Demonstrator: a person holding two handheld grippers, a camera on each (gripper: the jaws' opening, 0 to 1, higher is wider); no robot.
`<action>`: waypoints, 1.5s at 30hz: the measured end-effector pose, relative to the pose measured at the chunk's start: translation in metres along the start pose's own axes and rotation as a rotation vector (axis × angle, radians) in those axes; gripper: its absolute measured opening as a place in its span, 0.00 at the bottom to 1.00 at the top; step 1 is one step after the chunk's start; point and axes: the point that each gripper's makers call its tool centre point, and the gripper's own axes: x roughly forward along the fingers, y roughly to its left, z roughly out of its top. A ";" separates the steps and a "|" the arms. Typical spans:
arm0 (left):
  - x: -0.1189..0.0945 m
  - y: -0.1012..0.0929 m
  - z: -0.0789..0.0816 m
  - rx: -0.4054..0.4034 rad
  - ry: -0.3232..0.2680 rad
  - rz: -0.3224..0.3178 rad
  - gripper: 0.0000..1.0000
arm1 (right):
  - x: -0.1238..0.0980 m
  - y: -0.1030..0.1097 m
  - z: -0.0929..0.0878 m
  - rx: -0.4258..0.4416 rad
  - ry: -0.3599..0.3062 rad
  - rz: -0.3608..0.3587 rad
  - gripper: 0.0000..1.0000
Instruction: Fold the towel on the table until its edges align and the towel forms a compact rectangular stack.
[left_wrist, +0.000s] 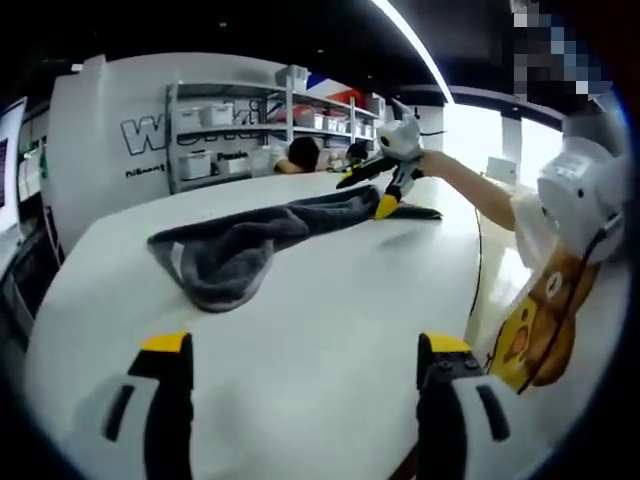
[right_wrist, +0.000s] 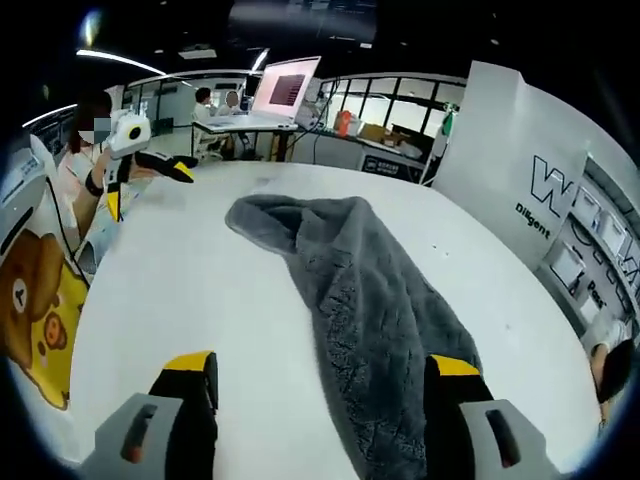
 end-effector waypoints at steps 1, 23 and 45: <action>0.000 0.000 0.000 0.001 -0.001 0.001 0.98 | 0.002 0.000 0.001 -0.004 -0.001 0.002 0.86; 0.000 -0.001 0.000 0.001 -0.001 -0.009 0.97 | 0.032 -0.007 -0.013 -0.064 0.060 0.023 0.47; -0.002 -0.003 -0.002 -0.008 -0.010 -0.006 0.97 | 0.036 -0.017 -0.018 -0.118 0.084 -0.022 0.05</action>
